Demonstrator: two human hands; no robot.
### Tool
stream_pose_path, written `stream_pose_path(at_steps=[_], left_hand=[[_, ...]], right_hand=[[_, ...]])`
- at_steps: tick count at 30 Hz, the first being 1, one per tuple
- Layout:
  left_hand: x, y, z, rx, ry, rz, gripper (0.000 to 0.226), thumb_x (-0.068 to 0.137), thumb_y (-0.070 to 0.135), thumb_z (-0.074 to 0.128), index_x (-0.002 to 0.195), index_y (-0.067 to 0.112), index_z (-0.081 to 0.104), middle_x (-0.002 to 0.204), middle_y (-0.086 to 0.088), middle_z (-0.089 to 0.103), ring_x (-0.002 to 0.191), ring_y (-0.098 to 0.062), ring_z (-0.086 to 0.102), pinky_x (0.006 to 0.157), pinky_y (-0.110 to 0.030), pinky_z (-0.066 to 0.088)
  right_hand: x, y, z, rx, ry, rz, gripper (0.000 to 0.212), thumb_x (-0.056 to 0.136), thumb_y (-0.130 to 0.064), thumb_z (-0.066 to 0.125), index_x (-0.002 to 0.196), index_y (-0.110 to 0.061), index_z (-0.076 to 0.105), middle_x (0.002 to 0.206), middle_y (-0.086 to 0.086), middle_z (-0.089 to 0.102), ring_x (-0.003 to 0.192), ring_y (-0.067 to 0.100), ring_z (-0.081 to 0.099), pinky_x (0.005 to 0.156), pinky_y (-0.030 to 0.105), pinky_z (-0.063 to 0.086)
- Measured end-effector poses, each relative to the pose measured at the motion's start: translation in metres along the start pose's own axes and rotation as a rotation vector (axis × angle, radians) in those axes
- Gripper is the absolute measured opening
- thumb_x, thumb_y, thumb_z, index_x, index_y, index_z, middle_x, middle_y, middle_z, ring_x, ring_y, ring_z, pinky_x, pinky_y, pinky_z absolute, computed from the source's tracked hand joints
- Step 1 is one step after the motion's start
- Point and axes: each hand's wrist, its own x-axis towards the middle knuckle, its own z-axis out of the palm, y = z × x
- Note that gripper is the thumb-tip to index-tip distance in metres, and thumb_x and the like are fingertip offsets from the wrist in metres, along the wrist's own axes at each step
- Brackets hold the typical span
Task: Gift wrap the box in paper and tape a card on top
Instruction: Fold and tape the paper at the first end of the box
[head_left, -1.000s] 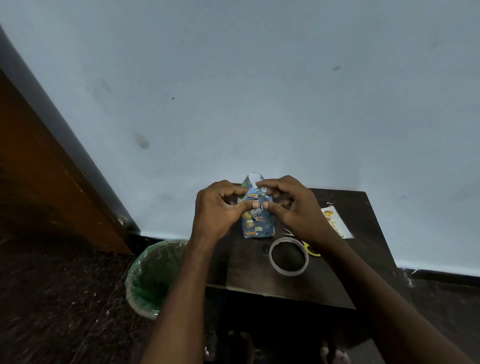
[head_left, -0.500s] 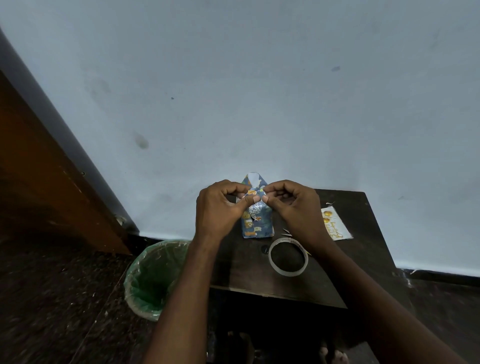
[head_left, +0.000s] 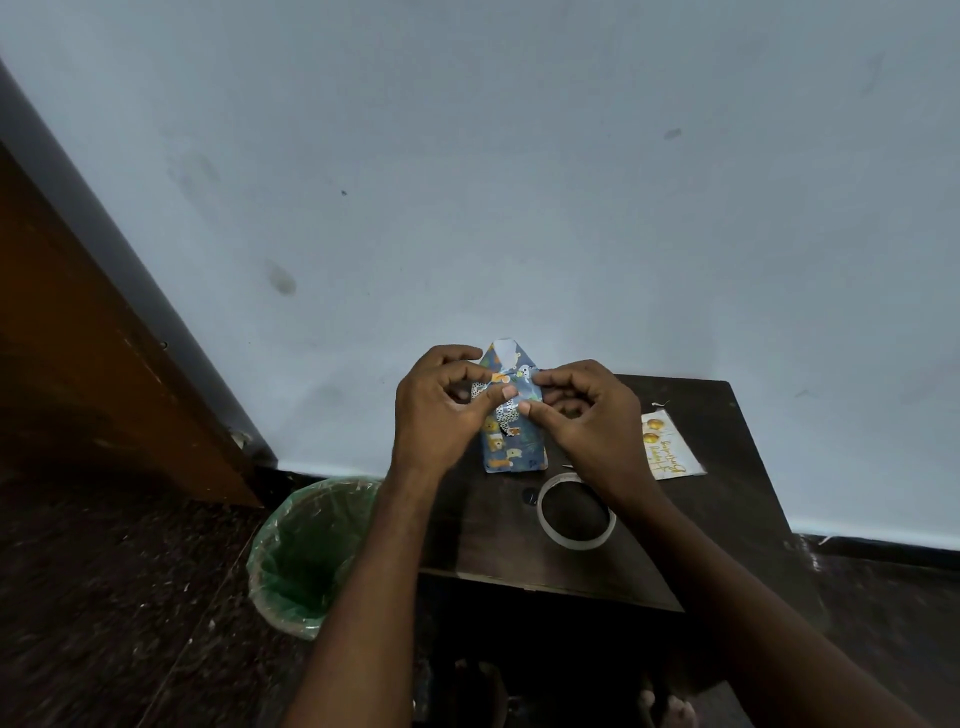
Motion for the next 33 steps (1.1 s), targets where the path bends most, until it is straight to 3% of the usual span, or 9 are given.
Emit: stream_pose_path(at_steps=[2,5,9,12,17,22,27,33], left_hand=[[-0.002,0.001,-0.002,-0.034,0.001,0.015,0.032,0.071,0.040,0.097,0.090,0.019,0.082,0.107,0.005,0.069,0.079,-0.012,0.070,0.069,-0.019,0.058],[-0.002,-0.004,-0.011,-0.081,-0.040,0.054,0.049,0.066,0.047,0.095,0.098,0.010,0.085,0.106,0.003,0.072,0.087,-0.013,0.075,0.076,-0.026,0.064],[-0.002,-0.009,-0.011,-0.054,-0.063,0.109,0.042,0.067,0.039,0.100,0.094,0.010,0.086,0.102,0.004,0.078,0.084,-0.010,0.073,0.070,-0.021,0.057],[-0.004,-0.009,-0.008,-0.045,-0.053,0.139,0.034,0.069,0.034,0.100,0.091,0.012,0.086,0.096,0.004,0.079,0.078,-0.011,0.071,0.066,-0.022,0.054],[-0.004,-0.009,-0.005,-0.059,-0.056,0.123,0.028,0.075,0.037,0.095,0.093,0.016,0.087,0.093,0.006,0.081,0.089,-0.017,0.076,0.071,-0.041,0.062],[-0.002,-0.004,-0.003,-0.056,-0.060,0.023,0.013,0.080,0.027,0.094,0.089,0.019,0.087,0.086,0.008,0.078,0.077,-0.017,0.073,0.067,-0.040,0.058],[0.000,-0.003,-0.002,-0.050,-0.048,-0.031,0.021,0.075,0.036,0.095,0.088,0.021,0.087,0.081,0.006,0.075,0.067,-0.018,0.067,0.061,-0.040,0.055],[0.001,0.000,0.001,-0.002,-0.006,-0.054,0.030,0.074,0.047,0.090,0.086,0.020,0.085,0.079,0.011,0.073,0.072,-0.011,0.070,0.063,-0.030,0.054]], right_hand=[[-0.001,0.000,0.000,-0.012,0.013,-0.009,0.032,0.077,-0.019,0.093,0.103,-0.008,0.078,0.096,0.000,0.071,0.079,0.013,0.072,0.072,0.026,0.061],[0.001,0.001,-0.003,-0.036,0.004,-0.041,0.030,0.078,-0.020,0.092,0.103,-0.008,0.080,0.102,-0.001,0.072,0.085,0.010,0.073,0.074,0.023,0.060],[0.000,0.001,-0.004,-0.123,-0.010,-0.122,0.025,0.079,-0.017,0.091,0.102,-0.009,0.082,0.106,-0.001,0.074,0.096,0.002,0.071,0.078,0.017,0.058],[-0.002,0.005,-0.003,-0.138,-0.031,-0.144,0.024,0.082,-0.018,0.089,0.104,-0.011,0.083,0.105,0.000,0.076,0.100,0.004,0.071,0.082,0.026,0.060],[0.000,0.005,-0.004,-0.209,-0.080,-0.200,0.022,0.088,-0.024,0.082,0.109,-0.017,0.083,0.111,-0.002,0.078,0.108,0.015,0.069,0.089,0.041,0.058],[0.003,0.003,0.001,-0.069,-0.026,-0.052,0.017,0.092,-0.029,0.076,0.099,-0.015,0.082,0.097,-0.007,0.077,0.093,0.012,0.073,0.080,0.044,0.059],[0.003,-0.001,0.006,-0.017,0.028,0.072,0.011,0.088,-0.021,0.083,0.096,-0.015,0.082,0.094,-0.007,0.079,0.086,0.008,0.074,0.078,0.039,0.062],[0.005,-0.003,0.007,0.246,0.047,0.269,0.023,0.082,-0.008,0.087,0.103,-0.011,0.077,0.096,0.002,0.080,0.090,0.022,0.077,0.082,0.045,0.064]])
